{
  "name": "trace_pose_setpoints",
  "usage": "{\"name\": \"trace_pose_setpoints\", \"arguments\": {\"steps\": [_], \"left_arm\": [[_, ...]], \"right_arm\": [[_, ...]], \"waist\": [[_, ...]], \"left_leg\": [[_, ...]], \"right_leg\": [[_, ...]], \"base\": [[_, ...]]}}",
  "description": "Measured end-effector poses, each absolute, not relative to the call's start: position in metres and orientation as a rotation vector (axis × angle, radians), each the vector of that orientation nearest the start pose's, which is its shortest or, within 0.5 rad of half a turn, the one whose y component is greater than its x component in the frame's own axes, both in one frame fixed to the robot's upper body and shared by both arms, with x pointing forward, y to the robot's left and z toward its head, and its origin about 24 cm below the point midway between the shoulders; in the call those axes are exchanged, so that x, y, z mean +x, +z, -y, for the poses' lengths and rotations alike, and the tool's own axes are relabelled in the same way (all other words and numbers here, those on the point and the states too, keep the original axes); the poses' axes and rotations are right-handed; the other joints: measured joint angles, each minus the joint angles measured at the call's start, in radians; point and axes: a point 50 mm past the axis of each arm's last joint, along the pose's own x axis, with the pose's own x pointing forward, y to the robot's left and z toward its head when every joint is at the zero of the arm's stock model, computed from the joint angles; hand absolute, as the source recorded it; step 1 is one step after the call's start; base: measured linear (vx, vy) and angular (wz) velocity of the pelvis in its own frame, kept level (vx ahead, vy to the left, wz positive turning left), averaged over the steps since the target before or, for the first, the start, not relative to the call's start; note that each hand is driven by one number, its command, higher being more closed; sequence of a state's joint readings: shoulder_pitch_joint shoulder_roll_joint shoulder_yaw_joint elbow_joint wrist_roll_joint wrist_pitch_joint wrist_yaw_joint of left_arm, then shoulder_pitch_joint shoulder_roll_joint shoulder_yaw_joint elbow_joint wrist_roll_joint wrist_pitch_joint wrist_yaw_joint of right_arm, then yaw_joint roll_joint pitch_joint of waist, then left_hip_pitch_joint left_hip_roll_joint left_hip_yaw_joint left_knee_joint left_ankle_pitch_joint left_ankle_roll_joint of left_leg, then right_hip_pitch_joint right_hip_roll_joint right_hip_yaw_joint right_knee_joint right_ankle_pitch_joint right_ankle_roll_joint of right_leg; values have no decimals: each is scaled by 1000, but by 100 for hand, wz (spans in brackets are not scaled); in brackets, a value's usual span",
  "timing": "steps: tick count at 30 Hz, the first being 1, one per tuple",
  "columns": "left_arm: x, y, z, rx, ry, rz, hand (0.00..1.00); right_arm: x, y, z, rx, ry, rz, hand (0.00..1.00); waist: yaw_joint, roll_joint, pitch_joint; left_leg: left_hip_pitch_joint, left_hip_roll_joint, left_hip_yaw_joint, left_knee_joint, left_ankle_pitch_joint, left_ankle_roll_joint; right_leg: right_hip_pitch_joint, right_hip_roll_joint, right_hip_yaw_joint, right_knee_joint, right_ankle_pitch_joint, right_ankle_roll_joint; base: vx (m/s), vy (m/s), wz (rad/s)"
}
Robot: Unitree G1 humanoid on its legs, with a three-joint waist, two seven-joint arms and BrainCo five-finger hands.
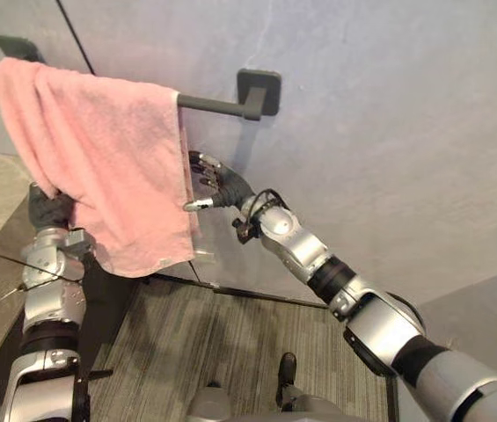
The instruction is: Organize washtable
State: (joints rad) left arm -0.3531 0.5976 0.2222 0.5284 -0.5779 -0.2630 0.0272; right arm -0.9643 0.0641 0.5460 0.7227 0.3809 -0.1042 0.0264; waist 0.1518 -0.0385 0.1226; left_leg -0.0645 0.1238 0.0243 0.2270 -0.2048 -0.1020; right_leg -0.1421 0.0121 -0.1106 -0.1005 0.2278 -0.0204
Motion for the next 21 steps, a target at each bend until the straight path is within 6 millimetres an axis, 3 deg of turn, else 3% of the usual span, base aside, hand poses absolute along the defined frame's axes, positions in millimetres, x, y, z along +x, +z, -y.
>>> {"name": "trace_pose_setpoints", "arguments": {"steps": [7,8,15,17,21], "left_arm": [[322,137,-323,-74,351,290,100],[328,142,-323,-86,356,291,100],[331,149,-322,-93,363,311,100],[337,159,-316,-103,350,332,100],[362,194,-279,-87,226,399,100]], "right_arm": [[357,196,-53,-47,649,283,0],[357,198,-56,-41,654,281,100],[358,200,-54,-5,643,275,100],[363,202,-47,16,601,276,100],[362,199,-52,38,566,258,100]], "waist": [[2,0,0],[2,0,0],[-1,0,0],[-2,-1,0],[-2,-1,1]], "left_leg": [[-29,-1,-42,1,10,-15],[-33,0,-47,-1,12,-18],[-49,6,-49,-4,14,-21],[-48,6,-52,-6,16,-23],[-46,4,-61,-9,21,-25]], "right_leg": [[-9,-3,-32,0,0,0],[-11,-2,-36,0,0,0],[-26,2,-42,0,0,0],[-26,3,-44,0,0,0],[-20,0,-48,0,0,-1]], "base": [[-24,55,17],[-20,35,11],[-5,57,2],[10,73,5],[0,68,7]]}}
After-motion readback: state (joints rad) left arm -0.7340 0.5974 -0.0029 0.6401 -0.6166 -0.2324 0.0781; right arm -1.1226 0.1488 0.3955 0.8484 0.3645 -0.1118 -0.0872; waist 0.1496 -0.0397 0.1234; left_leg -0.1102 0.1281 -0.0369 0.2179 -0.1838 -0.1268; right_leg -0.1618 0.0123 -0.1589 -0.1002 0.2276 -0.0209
